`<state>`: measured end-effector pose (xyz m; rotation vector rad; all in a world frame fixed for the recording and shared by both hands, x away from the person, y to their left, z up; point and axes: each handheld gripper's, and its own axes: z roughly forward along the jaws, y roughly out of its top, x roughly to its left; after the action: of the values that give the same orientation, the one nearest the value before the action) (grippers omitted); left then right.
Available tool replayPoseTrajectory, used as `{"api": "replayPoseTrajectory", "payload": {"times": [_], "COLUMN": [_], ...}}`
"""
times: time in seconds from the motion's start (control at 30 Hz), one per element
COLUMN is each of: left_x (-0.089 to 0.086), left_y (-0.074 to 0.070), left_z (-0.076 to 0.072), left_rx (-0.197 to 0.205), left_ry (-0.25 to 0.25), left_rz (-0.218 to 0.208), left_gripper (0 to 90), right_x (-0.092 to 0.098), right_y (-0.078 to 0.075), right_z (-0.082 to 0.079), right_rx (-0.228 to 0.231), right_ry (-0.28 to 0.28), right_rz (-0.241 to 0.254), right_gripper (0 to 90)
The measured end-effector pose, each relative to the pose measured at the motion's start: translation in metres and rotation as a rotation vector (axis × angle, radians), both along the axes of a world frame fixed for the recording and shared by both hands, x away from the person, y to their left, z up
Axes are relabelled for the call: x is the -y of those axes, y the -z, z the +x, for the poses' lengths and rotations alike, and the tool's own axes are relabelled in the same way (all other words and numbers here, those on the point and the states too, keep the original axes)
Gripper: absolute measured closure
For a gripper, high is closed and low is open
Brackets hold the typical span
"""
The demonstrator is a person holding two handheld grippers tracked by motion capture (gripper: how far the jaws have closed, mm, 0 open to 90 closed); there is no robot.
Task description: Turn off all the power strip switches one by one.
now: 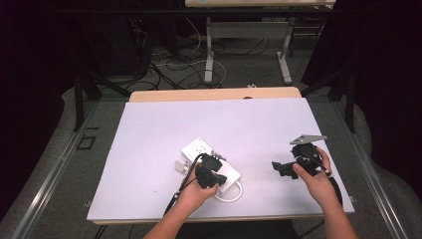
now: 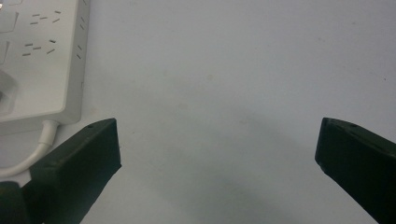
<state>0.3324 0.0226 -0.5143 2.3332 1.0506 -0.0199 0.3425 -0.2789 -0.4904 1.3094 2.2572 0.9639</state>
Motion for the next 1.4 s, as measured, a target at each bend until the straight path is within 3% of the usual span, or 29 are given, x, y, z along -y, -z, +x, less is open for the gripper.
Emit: {"api": "replayPoseTrajectory", "payload": {"times": [0.13,0.53,0.8,1.03,1.17,1.23,1.4], "left_x": [-0.001,0.002,0.000,0.000,-0.002,-0.004,-0.012], "left_y": [0.001,0.001,0.000,0.000,-0.001,-0.004,-0.008], "left_z": [0.002,-0.001,-0.002,-0.002,-0.001,-0.001,0.003], "left_rx": [0.019,0.038,0.041,0.030,0.026,0.008,0.026], "left_ry": [0.034,0.028,0.035,0.032,0.024,-0.006,-0.021], "left_rz": [0.019,0.057,0.019,0.012,0.001,-0.021,-0.026], "left_gripper": [90.0,90.0,90.0,90.0,90.0,90.0,90.0], "right_x": [-0.001,-0.002,-0.003,-0.003,-0.002,-0.001,-0.002], "right_y": [0.000,0.000,0.000,0.000,-0.001,0.000,-0.001], "right_z": [0.000,0.000,-0.001,-0.001,-0.001,-0.001,-0.001], "right_rx": [-0.002,-0.001,0.005,0.005,0.006,0.002,0.006], "right_ry": [0.002,-0.005,-0.008,-0.011,-0.006,-0.007,-0.008], "right_rz": [-0.002,-0.003,-0.005,-0.006,0.000,0.001,0.000], "right_gripper": [0.0,0.0,0.0,0.0,0.0,0.0,0.0]}}
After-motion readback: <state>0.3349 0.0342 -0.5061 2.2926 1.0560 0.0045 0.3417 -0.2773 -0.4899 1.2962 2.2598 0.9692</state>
